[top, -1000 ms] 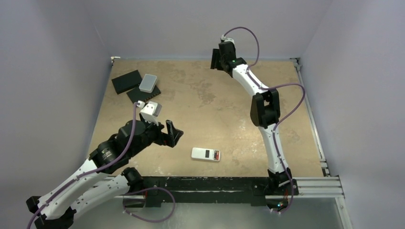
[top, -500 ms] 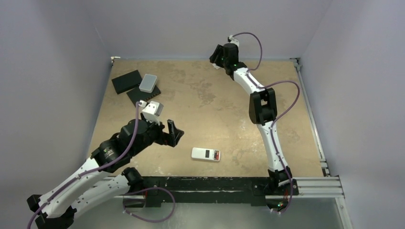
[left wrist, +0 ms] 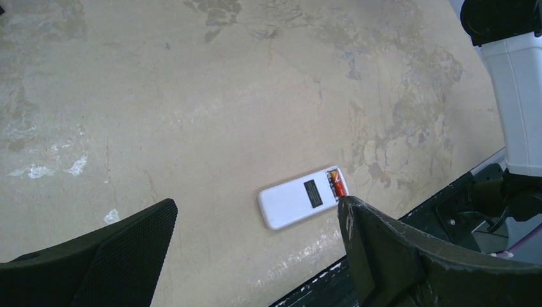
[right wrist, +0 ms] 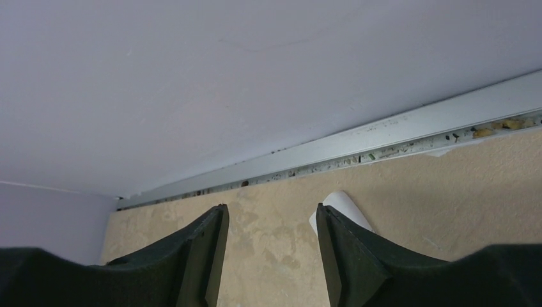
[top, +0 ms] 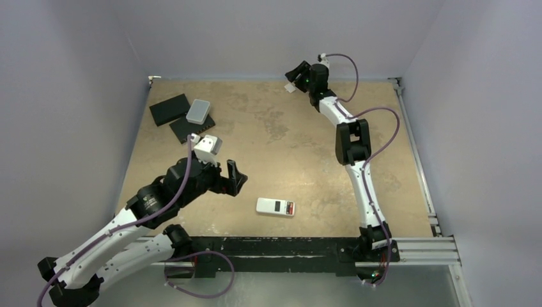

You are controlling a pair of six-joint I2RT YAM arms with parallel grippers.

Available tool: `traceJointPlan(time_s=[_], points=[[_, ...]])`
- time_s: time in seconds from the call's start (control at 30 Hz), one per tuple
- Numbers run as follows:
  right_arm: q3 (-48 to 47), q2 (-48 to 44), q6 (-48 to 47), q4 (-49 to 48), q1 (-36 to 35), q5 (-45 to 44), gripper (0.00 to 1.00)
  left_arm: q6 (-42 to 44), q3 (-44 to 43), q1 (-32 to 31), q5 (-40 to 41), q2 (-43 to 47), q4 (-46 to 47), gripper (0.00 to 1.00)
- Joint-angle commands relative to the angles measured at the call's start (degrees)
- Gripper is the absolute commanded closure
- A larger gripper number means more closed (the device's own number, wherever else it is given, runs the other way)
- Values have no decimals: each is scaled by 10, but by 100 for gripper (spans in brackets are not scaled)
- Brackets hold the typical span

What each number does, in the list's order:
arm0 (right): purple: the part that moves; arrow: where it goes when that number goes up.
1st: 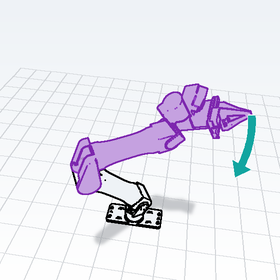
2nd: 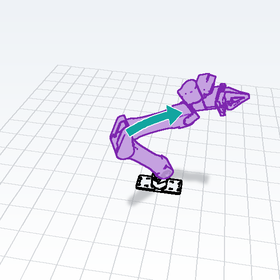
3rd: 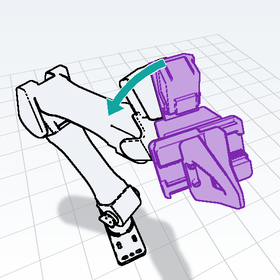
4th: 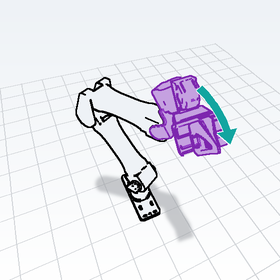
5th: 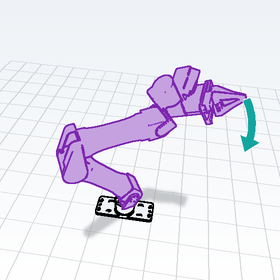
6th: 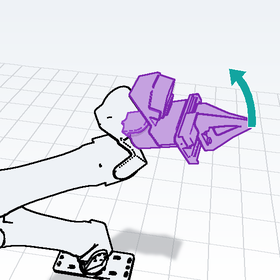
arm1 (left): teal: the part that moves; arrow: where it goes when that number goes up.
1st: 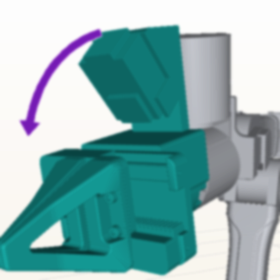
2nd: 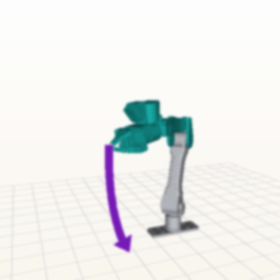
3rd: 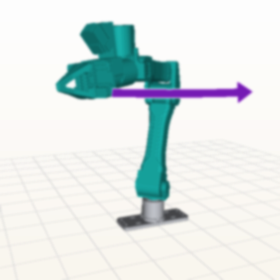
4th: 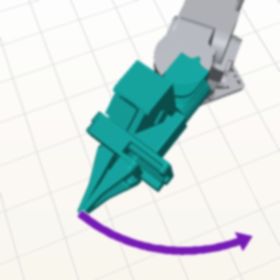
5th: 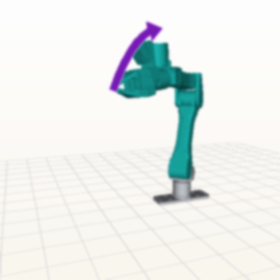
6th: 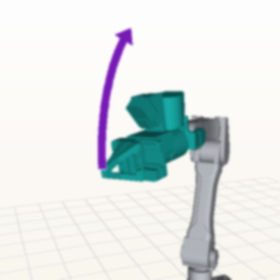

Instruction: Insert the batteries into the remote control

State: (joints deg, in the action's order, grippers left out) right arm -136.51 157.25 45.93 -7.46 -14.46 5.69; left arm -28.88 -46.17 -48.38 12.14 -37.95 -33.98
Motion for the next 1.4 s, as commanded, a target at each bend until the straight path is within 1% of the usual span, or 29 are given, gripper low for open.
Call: traceJointPlan(time_s=[0.0, 0.07, 0.2, 0.33, 0.6, 0.9, 1.37], points=[[-53, 15, 52, -58, 10, 28, 39, 5, -1, 3, 10, -3, 9, 1], [-67, 28, 64, -62, 12, 35, 39, 5, -1, 4, 10, -4, 9, 1], [-54, 34, 94, -89, 20, 35, 38, 4, -1, 5, 11, -7, 9, 1], [-78, 64, 122, -92, 25, 40, 38, 3, -2, 5, 14, -10, 7, 1], [-93, 99, 159, -102, 26, 40, 39, 0, -1, 5, 24, -12, 6, 1], [-112, 116, 166, -74, 25, 50, 40, 0, -3, 6, 24, -15, 5, 1], [-119, 104, 124, 9, 7, 68, 41, -3, -3, 7, 30, -16, 2, 1]])
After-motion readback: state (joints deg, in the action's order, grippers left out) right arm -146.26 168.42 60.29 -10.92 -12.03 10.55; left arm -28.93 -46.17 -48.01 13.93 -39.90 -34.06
